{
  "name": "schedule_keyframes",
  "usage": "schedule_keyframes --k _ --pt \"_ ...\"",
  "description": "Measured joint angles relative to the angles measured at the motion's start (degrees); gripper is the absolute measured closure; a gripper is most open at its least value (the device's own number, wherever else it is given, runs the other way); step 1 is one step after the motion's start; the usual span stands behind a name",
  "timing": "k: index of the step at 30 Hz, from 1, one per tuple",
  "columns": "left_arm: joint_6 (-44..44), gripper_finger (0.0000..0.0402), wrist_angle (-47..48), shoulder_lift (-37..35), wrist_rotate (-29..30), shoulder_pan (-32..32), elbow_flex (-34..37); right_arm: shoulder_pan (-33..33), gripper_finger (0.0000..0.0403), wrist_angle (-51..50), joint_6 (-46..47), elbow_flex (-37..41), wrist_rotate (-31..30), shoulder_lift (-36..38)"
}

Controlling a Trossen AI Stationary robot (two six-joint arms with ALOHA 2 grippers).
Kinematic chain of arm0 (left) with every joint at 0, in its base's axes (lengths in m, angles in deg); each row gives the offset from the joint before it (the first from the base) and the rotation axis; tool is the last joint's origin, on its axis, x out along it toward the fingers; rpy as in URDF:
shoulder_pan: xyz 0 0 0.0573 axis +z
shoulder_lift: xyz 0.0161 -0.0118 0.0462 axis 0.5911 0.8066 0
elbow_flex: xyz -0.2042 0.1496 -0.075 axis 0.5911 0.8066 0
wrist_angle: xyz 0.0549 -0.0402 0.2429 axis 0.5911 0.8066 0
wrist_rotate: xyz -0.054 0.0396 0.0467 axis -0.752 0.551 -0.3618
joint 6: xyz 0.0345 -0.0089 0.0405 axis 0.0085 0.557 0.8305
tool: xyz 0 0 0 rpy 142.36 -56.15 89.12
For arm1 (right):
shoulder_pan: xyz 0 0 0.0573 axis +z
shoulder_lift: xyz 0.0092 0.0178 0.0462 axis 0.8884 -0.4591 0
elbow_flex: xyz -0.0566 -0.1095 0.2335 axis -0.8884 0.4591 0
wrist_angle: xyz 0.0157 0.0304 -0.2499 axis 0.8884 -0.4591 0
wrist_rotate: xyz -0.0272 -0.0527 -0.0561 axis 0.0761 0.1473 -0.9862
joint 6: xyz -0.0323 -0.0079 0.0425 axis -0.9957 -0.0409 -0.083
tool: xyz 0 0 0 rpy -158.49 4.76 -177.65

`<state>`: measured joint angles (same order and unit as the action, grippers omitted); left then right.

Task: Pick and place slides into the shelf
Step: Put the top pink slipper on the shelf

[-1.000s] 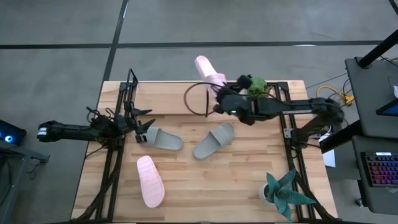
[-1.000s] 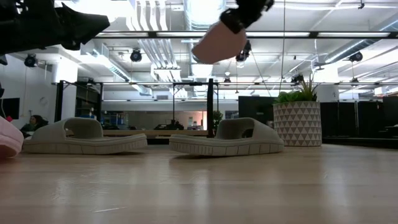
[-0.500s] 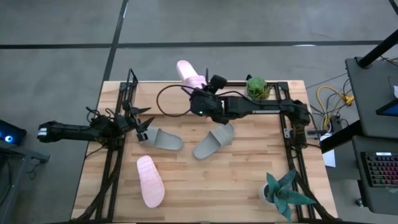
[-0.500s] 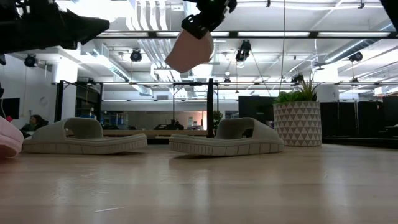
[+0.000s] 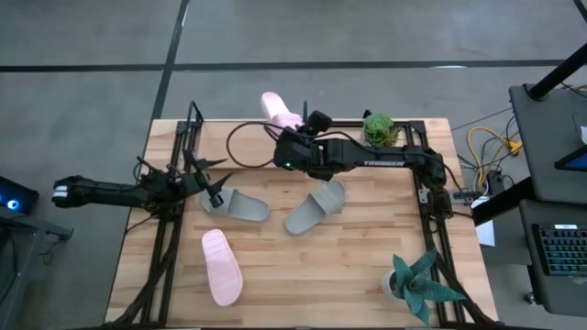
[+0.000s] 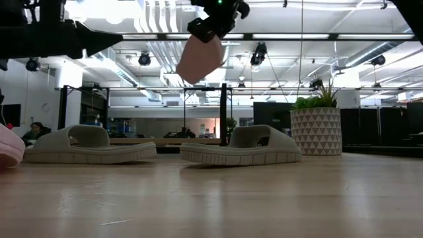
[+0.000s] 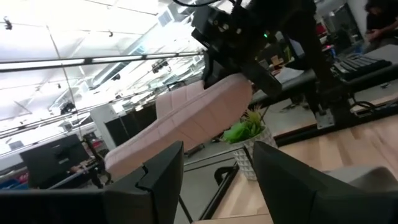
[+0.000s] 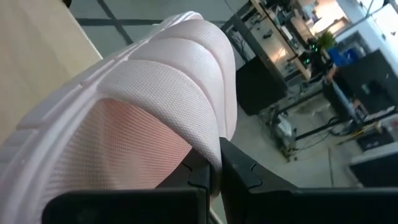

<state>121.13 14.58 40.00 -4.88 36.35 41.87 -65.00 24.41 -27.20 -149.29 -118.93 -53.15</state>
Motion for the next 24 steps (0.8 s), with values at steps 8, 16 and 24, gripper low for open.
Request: schedule_keyframes --k 8,16,24 --pt "5.9 0.0223 1.3 0.5 0.9 0.0 0.1 -0.1 0.0394 1.2 2.8 1.9 2.9 0.0" --pt "9.7 0.0223 1.4 5.3 0.9 0.0 -1.4 0.6 0.0394 1.5 -5.0 2.0 11.9 0.0" --pt "9.7 0.0223 0.3 12.3 0.9 0.0 -2.3 2.9 0.0394 2.3 -17.0 1.5 18.6 0.2"
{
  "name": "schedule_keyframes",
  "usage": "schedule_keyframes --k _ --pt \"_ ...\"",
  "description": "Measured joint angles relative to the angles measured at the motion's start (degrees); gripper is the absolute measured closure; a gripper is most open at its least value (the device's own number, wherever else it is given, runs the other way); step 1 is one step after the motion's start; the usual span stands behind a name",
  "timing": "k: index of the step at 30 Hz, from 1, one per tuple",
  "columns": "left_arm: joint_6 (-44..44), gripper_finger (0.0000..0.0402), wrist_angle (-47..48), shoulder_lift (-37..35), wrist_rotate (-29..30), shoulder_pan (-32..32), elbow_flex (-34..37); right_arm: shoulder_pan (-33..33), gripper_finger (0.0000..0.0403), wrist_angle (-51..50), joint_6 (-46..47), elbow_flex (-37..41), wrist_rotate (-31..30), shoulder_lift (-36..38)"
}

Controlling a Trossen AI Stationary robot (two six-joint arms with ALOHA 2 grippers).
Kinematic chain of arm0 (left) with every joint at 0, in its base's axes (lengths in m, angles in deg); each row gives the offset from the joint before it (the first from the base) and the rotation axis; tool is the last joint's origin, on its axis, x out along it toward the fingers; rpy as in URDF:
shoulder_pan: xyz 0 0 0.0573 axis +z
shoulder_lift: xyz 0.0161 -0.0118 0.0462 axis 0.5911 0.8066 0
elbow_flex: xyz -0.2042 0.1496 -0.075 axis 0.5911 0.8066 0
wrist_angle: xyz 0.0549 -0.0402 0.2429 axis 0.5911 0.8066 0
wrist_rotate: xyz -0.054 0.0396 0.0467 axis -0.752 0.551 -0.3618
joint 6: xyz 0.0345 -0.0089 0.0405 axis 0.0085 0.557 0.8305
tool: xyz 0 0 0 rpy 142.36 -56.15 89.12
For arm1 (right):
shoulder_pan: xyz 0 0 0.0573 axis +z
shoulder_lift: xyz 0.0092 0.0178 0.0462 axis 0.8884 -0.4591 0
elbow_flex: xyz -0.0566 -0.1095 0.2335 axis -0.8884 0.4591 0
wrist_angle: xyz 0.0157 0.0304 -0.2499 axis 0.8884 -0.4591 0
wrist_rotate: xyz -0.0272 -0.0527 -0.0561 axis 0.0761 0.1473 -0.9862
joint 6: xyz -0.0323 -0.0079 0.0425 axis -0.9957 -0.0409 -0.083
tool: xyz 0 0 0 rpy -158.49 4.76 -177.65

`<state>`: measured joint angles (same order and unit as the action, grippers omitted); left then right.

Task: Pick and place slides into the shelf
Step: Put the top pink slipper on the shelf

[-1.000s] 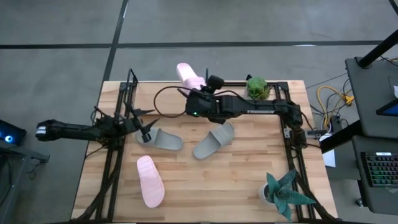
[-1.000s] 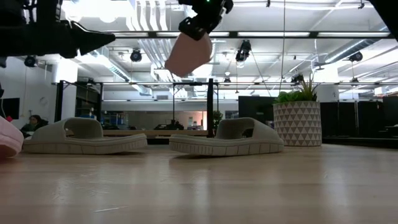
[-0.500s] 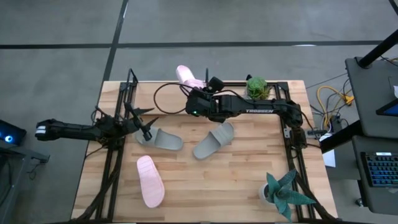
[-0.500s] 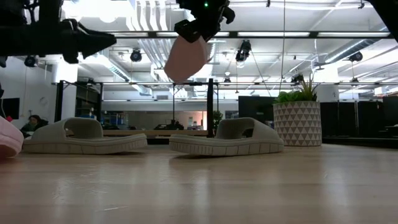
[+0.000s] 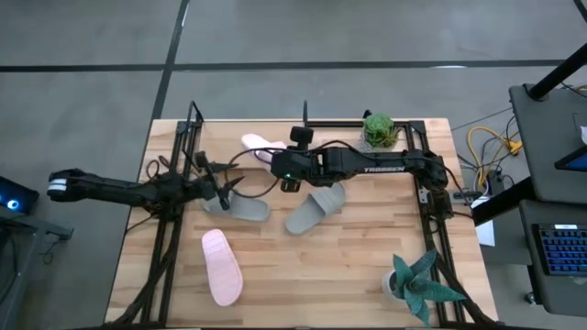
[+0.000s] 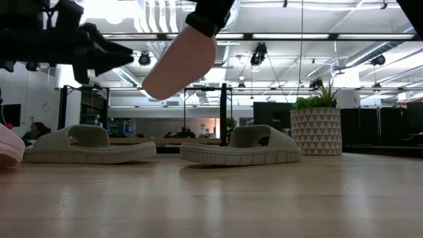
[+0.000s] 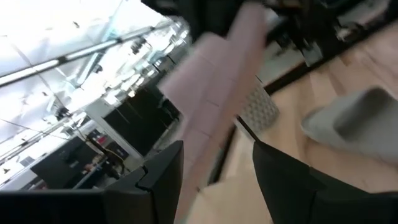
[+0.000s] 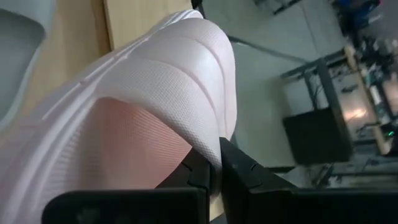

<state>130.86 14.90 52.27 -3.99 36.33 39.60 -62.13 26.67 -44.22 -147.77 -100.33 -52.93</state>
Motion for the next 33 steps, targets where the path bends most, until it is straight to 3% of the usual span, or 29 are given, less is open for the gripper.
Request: schedule_keyframes --k 8,12,16,23,33 --pt "-1.3 0.0223 -0.4 4.5 0.6 0.0 -2.9 1.5 0.0394 1.7 -5.5 0.0 0.4 0.0" --pt "-1.0 0.0221 0.2 7.5 2.4 0.0 -3.4 1.4 0.0394 0.8 -6.8 0.0 3.8 0.1" --pt "-0.9 0.0195 -0.4 9.8 5.9 0.0 -4.5 1.6 0.0394 0.2 -7.3 0.0 4.8 0.1" --pt "-0.6 0.0139 -0.4 13.0 6.2 0.0 -4.9 1.7 0.0394 -0.3 -8.3 0.0 5.0 0.1" --pt "0.1 0.0153 -2.0 18.1 6.3 0.0 -8.0 1.8 0.0394 0.1 -9.4 0.0 9.7 0.2"
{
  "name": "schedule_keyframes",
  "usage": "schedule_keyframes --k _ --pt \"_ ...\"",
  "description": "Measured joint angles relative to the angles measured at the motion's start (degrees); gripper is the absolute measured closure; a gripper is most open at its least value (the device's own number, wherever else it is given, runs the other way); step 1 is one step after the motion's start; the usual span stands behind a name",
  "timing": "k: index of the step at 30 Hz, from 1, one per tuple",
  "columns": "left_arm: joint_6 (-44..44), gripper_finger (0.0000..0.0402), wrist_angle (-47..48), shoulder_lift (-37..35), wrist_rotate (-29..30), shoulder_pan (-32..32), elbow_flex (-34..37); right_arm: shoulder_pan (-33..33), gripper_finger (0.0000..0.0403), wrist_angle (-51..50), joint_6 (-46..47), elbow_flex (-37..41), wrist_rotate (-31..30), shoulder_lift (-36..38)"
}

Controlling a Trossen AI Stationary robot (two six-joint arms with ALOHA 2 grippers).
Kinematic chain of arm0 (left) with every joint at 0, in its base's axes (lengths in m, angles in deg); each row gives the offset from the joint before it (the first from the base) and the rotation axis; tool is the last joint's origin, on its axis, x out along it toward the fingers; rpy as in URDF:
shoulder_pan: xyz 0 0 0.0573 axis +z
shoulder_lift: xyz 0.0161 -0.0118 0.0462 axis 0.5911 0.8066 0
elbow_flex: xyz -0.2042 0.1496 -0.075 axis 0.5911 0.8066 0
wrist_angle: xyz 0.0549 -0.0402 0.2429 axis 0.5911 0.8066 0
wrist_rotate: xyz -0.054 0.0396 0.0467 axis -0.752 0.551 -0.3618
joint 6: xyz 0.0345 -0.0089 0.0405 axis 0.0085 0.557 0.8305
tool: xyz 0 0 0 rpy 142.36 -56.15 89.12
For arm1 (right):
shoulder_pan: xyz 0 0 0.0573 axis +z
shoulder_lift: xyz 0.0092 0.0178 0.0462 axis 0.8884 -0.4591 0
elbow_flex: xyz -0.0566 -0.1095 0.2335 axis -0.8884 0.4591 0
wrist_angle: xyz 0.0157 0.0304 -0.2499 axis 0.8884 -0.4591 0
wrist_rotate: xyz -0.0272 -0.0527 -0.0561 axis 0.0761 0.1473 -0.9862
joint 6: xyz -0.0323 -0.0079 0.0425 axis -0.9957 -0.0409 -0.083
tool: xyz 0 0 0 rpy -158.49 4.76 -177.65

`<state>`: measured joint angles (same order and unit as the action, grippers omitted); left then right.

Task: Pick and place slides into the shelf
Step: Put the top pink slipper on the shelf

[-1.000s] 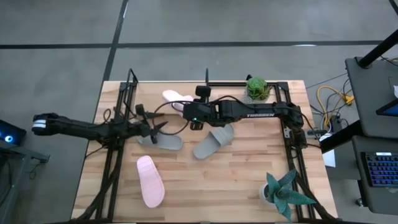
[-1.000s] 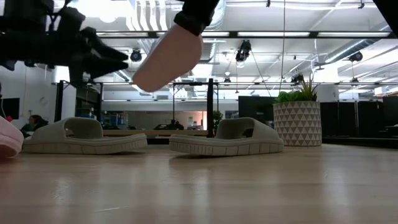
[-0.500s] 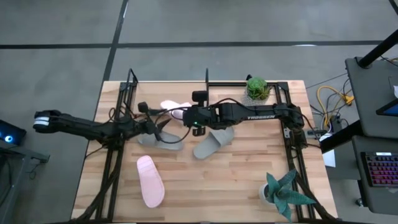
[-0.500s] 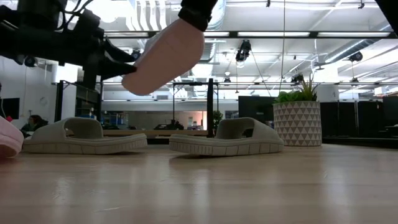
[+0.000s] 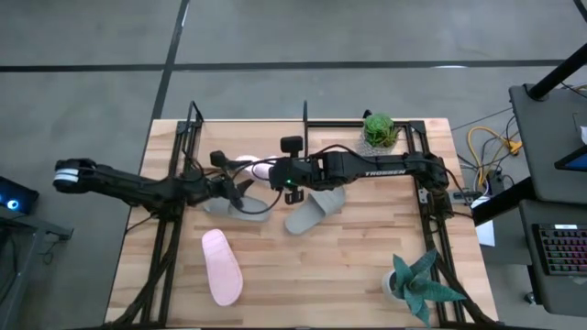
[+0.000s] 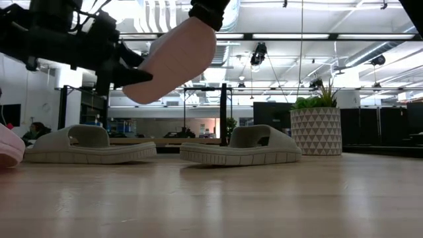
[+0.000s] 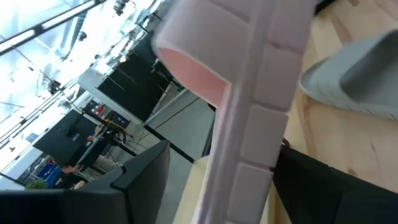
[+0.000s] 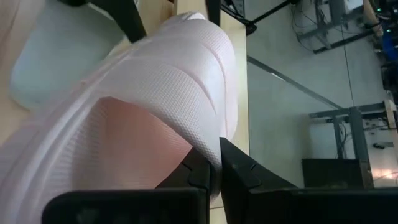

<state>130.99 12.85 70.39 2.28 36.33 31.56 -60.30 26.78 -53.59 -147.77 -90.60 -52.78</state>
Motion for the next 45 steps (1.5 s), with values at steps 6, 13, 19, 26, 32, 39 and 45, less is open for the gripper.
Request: schedule_keyframes --k 6,13,19,26,32,39,45 --pt "1.8 0.0199 0.2 3.2 0.8 0.0 -1.4 0.0 0.0394 0.1 -0.3 0.0 -0.1 0.0" --pt "6.5 0.033 0.2 4.7 0.8 0.0 -2.1 0.0 0.0394 0.2 -1.1 0.0 -0.9 0.2" --pt "7.5 0.0354 -0.6 4.4 0.8 0.0 -2.1 0.0 0.0394 0.3 -2.9 0.0 -1.0 0.5" --pt "7.4 0.0354 -1.8 4.0 -0.1 -0.1 -2.3 2.5 0.0371 0.8 -7.3 0.0 -7.1 3.8" --pt "7.5 0.0354 -0.2 3.7 0.9 0.0 -1.8 4.4 0.0299 2.9 -7.7 -0.2 -8.7 9.9" --pt "7.4 0.0354 -0.7 2.3 0.6 0.0 -1.6 6.8 0.0205 -1.7 -4.8 0.1 0.4 11.9" --pt "7.4 0.0354 -0.7 1.1 -0.3 0.0 -1.1 10.0 0.0178 -5.8 -6.7 1.5 1.1 11.7"
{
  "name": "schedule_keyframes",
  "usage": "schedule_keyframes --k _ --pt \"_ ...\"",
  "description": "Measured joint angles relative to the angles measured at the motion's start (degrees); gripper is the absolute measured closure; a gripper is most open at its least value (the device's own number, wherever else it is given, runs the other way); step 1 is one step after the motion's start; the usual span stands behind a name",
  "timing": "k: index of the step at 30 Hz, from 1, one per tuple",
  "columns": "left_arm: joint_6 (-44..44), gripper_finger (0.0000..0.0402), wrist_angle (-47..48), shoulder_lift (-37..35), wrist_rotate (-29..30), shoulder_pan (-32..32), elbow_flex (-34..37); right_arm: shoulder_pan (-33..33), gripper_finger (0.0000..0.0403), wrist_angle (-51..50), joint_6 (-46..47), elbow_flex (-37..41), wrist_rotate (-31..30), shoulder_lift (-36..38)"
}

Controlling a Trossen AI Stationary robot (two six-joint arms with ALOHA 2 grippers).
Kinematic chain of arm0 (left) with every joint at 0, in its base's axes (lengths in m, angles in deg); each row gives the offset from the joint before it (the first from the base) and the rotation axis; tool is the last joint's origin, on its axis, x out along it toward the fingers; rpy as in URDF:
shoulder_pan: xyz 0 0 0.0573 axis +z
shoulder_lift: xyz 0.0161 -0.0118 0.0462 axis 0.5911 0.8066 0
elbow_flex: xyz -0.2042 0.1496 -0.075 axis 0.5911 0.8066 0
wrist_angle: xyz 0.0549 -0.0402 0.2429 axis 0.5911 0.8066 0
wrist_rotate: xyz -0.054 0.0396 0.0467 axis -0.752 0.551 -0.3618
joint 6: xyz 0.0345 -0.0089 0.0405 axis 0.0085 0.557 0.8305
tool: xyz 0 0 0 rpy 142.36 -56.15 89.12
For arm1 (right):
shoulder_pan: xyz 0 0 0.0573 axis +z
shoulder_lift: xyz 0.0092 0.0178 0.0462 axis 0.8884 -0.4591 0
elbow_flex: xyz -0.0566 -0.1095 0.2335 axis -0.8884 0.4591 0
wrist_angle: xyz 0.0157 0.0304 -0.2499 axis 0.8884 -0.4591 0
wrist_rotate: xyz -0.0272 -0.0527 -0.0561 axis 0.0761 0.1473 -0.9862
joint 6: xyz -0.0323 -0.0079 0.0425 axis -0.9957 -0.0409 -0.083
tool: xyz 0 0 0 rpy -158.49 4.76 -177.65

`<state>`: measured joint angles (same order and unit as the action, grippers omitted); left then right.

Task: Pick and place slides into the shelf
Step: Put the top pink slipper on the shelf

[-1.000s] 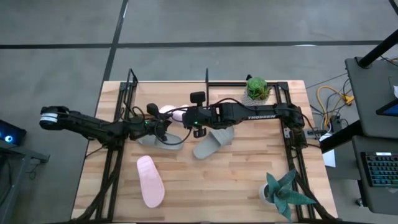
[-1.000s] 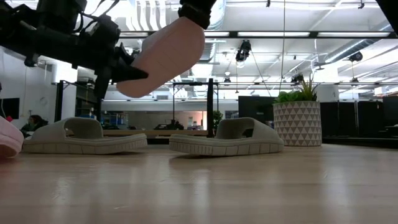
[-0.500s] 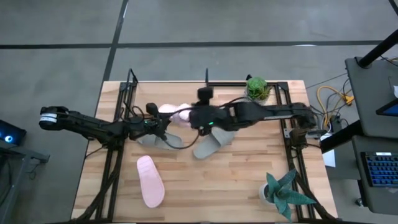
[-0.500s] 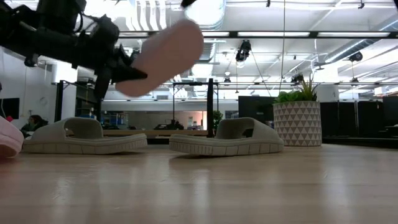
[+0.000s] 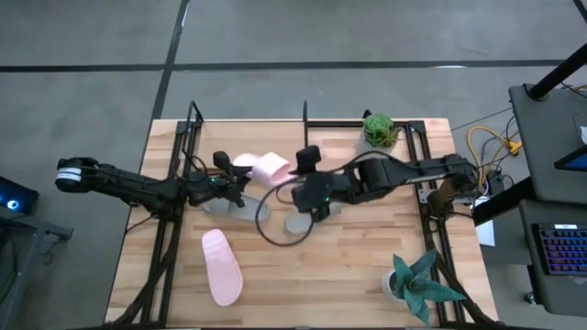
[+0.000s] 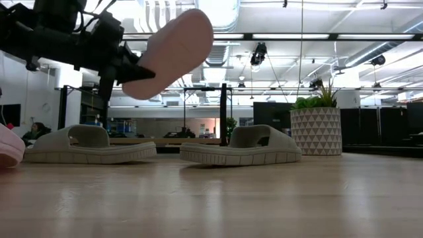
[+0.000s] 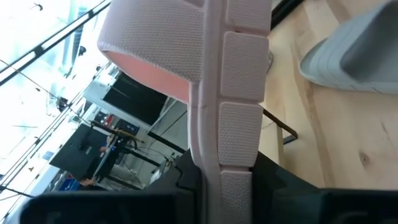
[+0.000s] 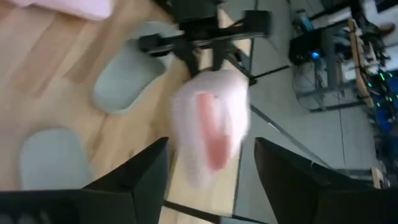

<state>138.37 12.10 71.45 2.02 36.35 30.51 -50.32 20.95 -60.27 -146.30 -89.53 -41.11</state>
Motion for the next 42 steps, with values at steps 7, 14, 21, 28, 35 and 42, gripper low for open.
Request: schedule_keyframes --k 7,14,21,28,35,42 --pt "-0.1 0.0354 -1.5 -0.7 -5.3 -0.1 0.1 0.5 0.0184 1.7 0.0 3.7 -0.1 0.0" --pt "0.0 0.0354 -3.6 -0.7 -6.0 0.0 0.1 0.0 0.0183 4.7 0.0 5.1 0.0 0.0" --pt "0.0 0.0354 -5.1 -0.5 -7.3 0.0 0.2 -0.4 0.0184 6.5 0.2 5.9 0.0 0.0" --pt "0.0 0.0354 -7.5 -0.5 -13.1 -0.1 0.2 -0.7 0.0218 8.3 -0.6 5.9 0.0 0.0" --pt "0.0 0.0354 -7.9 -0.5 -12.9 0.0 0.2 -0.6 0.0347 8.8 -0.6 6.5 0.3 0.0" --pt "-2.5 0.0332 -8.0 -0.6 -12.4 0.0 0.2 -0.6 0.0374 9.7 1.2 7.4 -2.8 0.0"
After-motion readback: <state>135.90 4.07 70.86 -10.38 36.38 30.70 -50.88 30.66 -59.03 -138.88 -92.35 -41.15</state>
